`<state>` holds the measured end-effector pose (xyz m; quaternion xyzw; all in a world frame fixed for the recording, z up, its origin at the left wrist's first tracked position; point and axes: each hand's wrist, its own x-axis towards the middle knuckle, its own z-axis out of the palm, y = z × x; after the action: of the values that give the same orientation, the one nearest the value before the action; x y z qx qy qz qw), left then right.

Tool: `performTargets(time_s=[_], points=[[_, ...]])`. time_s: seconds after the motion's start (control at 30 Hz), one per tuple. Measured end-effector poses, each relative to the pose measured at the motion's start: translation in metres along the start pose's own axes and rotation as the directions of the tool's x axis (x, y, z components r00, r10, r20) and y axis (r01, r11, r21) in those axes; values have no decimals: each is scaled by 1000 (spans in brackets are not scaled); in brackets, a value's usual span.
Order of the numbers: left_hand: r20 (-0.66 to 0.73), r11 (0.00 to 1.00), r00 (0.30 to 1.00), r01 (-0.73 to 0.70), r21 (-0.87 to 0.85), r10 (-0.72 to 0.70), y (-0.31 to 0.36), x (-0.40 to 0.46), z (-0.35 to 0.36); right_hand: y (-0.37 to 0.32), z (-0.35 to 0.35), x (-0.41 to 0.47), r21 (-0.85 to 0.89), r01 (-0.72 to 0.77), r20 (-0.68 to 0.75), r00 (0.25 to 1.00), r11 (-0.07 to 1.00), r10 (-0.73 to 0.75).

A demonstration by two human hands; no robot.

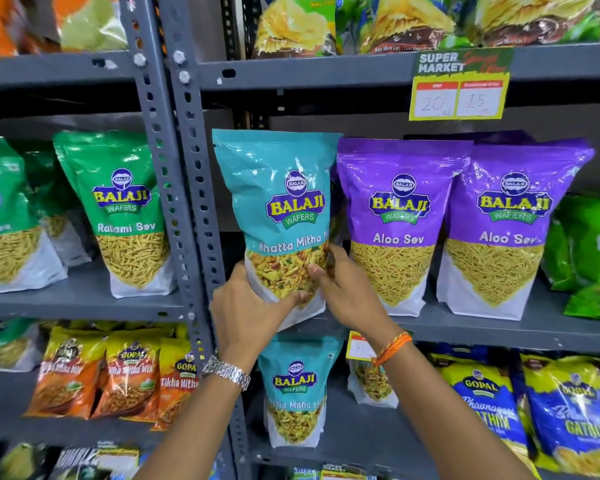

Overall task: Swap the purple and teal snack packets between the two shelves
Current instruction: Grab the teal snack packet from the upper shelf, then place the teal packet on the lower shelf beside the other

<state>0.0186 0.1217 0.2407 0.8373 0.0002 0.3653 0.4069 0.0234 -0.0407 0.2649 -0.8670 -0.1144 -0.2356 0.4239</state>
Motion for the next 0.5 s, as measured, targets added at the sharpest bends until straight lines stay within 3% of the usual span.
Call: performTargets(time_s=[0.27,0.37,0.5], points=[[-90,1000,996,-7,15,9,16,-17,-46,-17,-12,-9,274,99,33,993,957,-112],[-6,993,1000,-10,-121,10,17,-25,-65,-23,-22,-21,372,102,-2,994,922,-110],[183,940,983,72,-334,-10,13,-46,-73,-24,-41,-50,506,3,113,991,862,-70]])
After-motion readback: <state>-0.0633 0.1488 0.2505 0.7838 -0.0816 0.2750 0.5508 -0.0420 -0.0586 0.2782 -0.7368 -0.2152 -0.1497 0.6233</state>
